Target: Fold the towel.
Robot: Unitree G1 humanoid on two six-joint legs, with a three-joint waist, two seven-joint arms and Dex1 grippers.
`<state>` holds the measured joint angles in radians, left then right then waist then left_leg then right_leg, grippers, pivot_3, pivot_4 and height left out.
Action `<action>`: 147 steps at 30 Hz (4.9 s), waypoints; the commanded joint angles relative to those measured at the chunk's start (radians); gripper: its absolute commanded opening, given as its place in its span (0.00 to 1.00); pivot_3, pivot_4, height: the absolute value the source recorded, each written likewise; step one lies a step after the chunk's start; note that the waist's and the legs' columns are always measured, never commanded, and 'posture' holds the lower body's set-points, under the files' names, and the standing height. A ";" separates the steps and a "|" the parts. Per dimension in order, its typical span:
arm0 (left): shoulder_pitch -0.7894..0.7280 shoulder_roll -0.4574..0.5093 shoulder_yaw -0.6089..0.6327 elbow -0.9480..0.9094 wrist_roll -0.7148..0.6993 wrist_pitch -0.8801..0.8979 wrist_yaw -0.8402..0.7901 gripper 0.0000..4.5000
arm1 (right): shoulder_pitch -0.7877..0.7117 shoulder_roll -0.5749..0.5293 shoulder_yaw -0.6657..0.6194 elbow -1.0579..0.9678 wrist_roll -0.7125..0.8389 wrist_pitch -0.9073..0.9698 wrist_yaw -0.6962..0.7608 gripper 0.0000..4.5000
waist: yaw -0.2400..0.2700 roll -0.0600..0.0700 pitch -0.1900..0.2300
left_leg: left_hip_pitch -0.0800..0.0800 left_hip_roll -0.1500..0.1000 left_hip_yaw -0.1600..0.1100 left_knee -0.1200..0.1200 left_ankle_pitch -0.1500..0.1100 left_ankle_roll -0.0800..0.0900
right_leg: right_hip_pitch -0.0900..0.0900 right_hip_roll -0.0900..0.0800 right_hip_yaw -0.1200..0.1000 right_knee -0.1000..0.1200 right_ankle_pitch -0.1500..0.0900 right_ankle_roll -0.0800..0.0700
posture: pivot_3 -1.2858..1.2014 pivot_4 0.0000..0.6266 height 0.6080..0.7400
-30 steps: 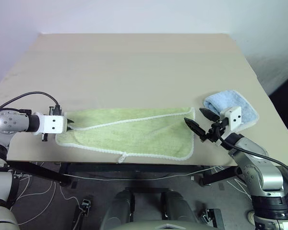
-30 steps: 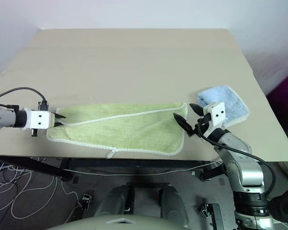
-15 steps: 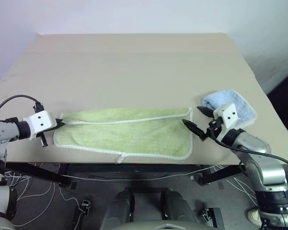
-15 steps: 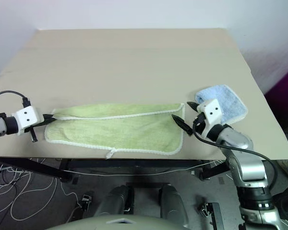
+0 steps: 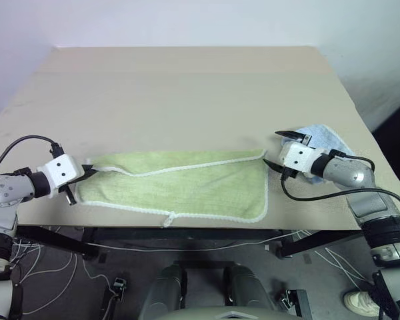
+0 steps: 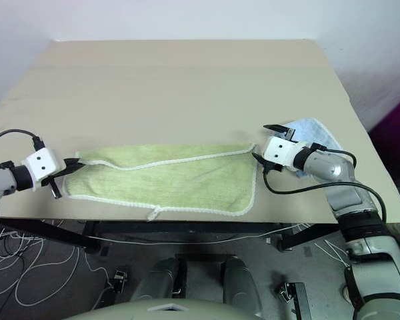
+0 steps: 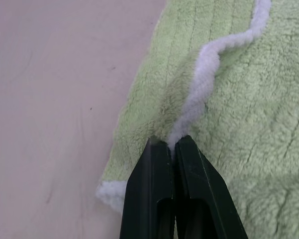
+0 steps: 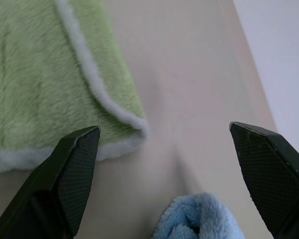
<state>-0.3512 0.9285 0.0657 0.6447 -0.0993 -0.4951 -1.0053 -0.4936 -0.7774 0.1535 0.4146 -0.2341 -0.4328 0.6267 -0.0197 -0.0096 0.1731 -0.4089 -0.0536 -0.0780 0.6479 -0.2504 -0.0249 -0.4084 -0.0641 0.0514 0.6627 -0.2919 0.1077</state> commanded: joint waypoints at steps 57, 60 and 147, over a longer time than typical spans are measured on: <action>-0.426 0.020 0.224 0.100 -0.190 0.242 0.011 0.00 | -0.418 -0.141 -0.191 0.165 0.374 -0.001 0.374 0.01 | -0.017 0.000 0.001 | -0.002 0.000 0.001 -0.001 0.000 -0.001 | -0.001 0.000 0.000 0.001 0.000 0.000 | 0.52 0.24 1.00; -0.240 0.038 0.265 -0.047 -0.265 0.324 -0.080 0.00 | -0.187 -0.182 -0.214 -0.069 0.470 0.132 0.454 0.01 | -0.021 0.000 0.001 | -0.002 0.000 0.000 -0.001 0.000 0.000 | -0.001 0.000 0.000 0.001 0.000 0.000 | 0.52 0.24 1.00; -0.073 -0.136 0.290 -0.133 -0.155 0.490 0.316 1.00 | 0.335 0.163 -0.534 -0.788 1.067 1.376 -0.019 0.99 | 0.009 -0.001 0.001 | -0.001 0.000 -0.001 0.000 0.000 0.000 | 0.000 -0.004 0.000 0.000 0.000 -0.001 | 0.52 0.24 1.00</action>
<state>-0.4254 0.7938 0.3309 0.5600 -0.2301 0.0113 -0.6861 -0.1647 -0.6341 -0.3270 -0.3257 0.7403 0.8530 0.6763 -0.0112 -0.0102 0.1737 -0.4099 -0.0536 -0.0791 0.6483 -0.2506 -0.0250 -0.4087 -0.0683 0.0518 0.6628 -0.2918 0.1070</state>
